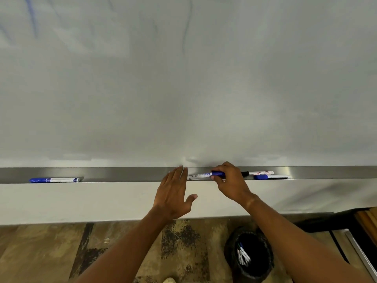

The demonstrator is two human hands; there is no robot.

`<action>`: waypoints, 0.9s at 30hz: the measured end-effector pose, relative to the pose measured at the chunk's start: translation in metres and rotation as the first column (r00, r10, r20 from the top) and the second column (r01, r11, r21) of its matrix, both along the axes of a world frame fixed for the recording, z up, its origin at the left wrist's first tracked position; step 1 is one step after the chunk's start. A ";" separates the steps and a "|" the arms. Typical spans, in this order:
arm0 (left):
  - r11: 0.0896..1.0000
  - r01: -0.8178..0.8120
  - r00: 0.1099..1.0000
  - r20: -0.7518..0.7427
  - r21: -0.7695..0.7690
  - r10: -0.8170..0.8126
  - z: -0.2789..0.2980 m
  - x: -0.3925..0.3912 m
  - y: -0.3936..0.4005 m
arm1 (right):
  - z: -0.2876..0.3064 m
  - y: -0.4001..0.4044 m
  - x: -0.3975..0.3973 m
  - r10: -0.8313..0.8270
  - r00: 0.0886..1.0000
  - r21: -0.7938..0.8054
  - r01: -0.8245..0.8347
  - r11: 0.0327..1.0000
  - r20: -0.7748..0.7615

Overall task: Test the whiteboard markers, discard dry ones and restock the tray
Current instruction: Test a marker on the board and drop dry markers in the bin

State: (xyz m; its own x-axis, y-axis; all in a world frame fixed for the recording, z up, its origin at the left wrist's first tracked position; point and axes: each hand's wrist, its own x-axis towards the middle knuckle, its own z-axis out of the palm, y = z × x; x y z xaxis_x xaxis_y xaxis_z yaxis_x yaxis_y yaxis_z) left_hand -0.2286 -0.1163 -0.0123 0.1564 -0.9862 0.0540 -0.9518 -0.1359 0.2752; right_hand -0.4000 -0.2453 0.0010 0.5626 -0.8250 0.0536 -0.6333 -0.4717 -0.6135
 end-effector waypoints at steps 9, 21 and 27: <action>0.996 0.006 0.936 -0.351 -0.091 -0.037 0.017 -0.025 -0.002 | 0.032 0.031 -0.003 -0.085 0.936 0.205 0.014 0.979 0.343; 0.978 -0.129 0.952 -0.297 -0.162 0.076 0.034 -0.067 0.052 | 0.051 0.081 -0.021 -0.031 0.889 0.411 -0.180 0.894 0.457; 0.972 0.049 0.994 0.111 -0.229 -0.024 0.049 -0.075 0.080 | 0.055 0.111 -0.047 0.169 0.923 0.399 -0.308 0.864 0.347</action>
State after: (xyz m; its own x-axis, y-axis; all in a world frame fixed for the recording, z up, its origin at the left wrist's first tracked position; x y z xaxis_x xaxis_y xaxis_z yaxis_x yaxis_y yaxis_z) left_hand -0.3032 -0.0359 0.0369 0.1012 -0.9501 0.2951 -0.9805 -0.0450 0.1915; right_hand -0.4465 -0.1344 0.0556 0.7606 -0.6432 -0.0884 -0.2967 -0.2232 -0.9285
